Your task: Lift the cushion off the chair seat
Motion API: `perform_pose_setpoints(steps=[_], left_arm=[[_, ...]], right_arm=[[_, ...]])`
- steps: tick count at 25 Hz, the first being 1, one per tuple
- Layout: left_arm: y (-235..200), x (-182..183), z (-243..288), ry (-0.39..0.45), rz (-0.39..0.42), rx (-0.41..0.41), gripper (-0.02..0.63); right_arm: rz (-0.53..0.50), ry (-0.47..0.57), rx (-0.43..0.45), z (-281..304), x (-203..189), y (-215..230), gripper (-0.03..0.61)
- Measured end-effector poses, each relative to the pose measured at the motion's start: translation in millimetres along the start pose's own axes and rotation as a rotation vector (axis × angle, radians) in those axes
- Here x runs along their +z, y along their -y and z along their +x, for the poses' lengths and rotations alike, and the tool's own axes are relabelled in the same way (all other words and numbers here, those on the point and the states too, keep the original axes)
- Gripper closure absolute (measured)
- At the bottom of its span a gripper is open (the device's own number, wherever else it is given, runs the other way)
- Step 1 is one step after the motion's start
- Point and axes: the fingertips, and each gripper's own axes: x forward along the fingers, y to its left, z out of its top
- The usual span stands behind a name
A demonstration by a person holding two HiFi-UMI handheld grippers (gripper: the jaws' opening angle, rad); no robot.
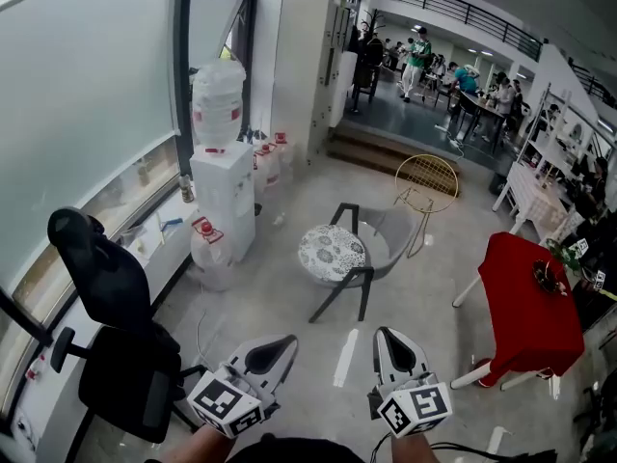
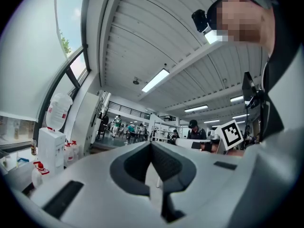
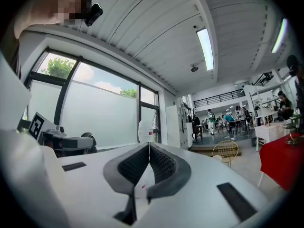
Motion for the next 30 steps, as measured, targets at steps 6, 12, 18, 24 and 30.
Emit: perform_pose_setpoints(steps=[6, 12, 18, 24, 30], left_arm=[[-24.5, -3.2, -18.8, -0.022, -0.012, 0.006, 0.606], [-41.8, -6.8, -32.1, -0.026, -0.001, -0.018, 0.606], [-51.3, -5.0, -32.1, -0.015, -0.009, -0.024, 0.606], [-65.2, -10.2, -19.9, -0.029, -0.008, 0.001, 0.606], [-83.7, -9.4, 7.8, -0.042, 0.011, 0.025, 0.606]], right_arm=[[-0.011, -0.014, 0.003, 14.7, -5.5, -27.6, 0.569], [-0.007, -0.033, -0.007, 22.1, -16.2, -46.7, 0.568], [-0.022, -0.029, -0.016, 30.4, -11.6, -49.7, 0.568], [0.002, -0.028, -0.019, 48.2, -19.0, -36.6, 0.569], [0.023, -0.021, -0.004, 81.2, -22.6, -10.9, 0.569]])
